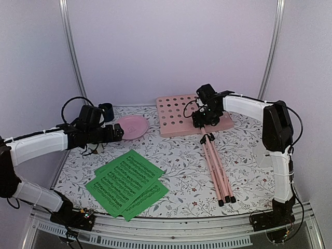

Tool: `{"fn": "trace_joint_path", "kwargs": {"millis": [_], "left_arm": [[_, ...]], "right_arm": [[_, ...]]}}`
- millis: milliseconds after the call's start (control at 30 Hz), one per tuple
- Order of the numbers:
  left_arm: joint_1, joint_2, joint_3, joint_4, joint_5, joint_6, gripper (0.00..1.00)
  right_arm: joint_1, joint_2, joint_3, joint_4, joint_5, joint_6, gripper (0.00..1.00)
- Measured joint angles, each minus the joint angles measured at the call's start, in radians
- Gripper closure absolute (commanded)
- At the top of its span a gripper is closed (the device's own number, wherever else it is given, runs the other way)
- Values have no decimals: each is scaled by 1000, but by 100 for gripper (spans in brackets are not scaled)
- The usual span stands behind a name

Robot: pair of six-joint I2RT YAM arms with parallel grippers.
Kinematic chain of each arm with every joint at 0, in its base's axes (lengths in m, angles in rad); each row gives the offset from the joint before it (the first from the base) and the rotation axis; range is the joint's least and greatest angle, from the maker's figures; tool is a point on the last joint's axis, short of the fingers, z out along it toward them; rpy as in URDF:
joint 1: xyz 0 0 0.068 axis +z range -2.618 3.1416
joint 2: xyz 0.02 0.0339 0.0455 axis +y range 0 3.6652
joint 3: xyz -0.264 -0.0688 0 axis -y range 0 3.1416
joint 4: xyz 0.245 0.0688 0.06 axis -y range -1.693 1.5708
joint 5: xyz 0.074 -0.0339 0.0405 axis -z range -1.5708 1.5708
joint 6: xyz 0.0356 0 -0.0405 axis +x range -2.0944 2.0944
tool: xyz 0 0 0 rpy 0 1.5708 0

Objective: Set up the instrument practice props

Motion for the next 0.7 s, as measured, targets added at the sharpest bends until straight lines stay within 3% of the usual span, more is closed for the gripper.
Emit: {"fn": "trace_joint_path", "kwargs": {"millis": [533,600,700], "left_arm": [[0,66,29,-3,-3,4,1],[0,72,35,-5,-8,8,1],[0,81,46,-19,-22,12,1]], "right_arm": [[3,148,138,-19,87,-4,65],[4,159,153,-21,88,-8,72],[7,164,158,-26,101,8,91]]}}
